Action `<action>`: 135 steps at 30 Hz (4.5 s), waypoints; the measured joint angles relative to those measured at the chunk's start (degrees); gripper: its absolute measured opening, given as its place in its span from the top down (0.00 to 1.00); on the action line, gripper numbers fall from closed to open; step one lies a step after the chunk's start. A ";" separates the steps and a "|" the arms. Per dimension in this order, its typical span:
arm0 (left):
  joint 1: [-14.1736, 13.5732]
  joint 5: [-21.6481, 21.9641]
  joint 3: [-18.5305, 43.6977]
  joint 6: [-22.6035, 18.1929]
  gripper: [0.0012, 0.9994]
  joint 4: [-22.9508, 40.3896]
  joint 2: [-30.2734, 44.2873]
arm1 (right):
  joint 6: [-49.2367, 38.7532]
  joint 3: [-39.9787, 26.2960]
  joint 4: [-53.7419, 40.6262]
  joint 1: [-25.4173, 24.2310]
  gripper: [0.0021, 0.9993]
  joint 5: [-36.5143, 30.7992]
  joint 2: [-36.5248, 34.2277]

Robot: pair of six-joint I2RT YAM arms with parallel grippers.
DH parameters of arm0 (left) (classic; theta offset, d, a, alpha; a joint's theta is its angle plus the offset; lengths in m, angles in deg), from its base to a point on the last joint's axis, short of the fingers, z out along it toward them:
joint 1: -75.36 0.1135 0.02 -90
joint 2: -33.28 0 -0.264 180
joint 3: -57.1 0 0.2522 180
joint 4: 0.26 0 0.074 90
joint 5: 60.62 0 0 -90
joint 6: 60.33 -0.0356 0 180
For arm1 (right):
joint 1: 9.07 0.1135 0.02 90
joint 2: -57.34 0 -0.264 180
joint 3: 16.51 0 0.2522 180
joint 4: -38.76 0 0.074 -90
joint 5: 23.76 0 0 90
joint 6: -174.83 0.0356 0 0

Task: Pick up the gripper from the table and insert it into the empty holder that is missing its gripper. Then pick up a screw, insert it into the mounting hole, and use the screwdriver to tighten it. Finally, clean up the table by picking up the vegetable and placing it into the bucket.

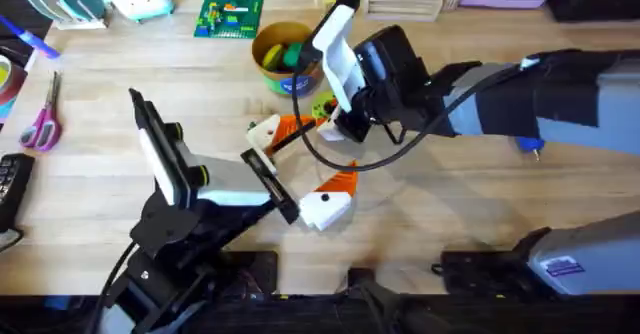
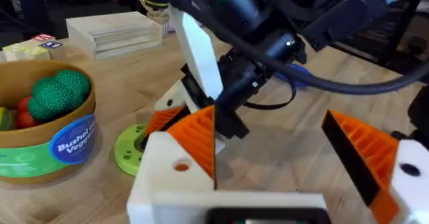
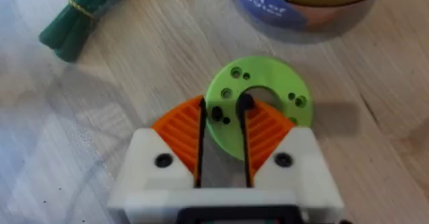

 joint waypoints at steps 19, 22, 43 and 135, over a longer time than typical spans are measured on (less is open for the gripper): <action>0.00 0.00 0.00 0.00 0.01 0.00 0.00 | 0.97 -0.04 0.28 0.26 0.62 0.00 0.02; 0.00 0.00 0.00 0.00 0.01 0.00 0.00 | 0.99 -0.04 0.28 0.26 0.62 0.00 0.02; 0.00 0.00 0.00 0.00 0.01 0.00 0.00 | 1.50 -0.04 -0.02 1.99 0.73 -0.01 0.68; 0.00 0.00 0.00 0.00 0.01 0.00 0.00 | 1.62 -0.13 -5.93 1.97 0.76 -2.12 2.82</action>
